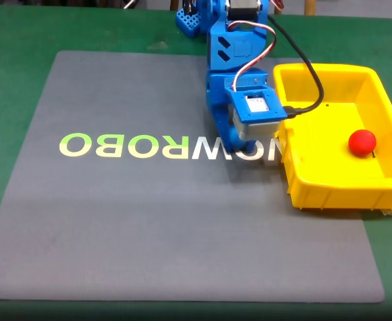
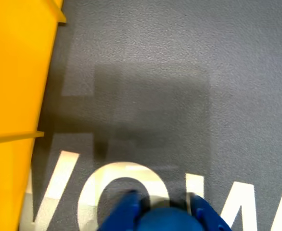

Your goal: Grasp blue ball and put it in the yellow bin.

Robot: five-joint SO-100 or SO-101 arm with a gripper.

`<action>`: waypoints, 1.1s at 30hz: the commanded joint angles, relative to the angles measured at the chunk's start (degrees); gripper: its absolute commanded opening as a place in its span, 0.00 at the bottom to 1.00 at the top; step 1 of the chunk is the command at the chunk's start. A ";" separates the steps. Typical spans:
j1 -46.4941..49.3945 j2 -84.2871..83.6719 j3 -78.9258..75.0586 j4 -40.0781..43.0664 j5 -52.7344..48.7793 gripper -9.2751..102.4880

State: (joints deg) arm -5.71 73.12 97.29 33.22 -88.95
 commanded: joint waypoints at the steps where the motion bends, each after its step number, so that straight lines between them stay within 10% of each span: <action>1: 0.44 0.53 -3.08 -0.53 0.88 0.08; 33: -9.23 25.93 -2.29 -0.26 -3.60 0.08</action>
State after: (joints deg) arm -12.04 94.57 97.38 33.22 -93.25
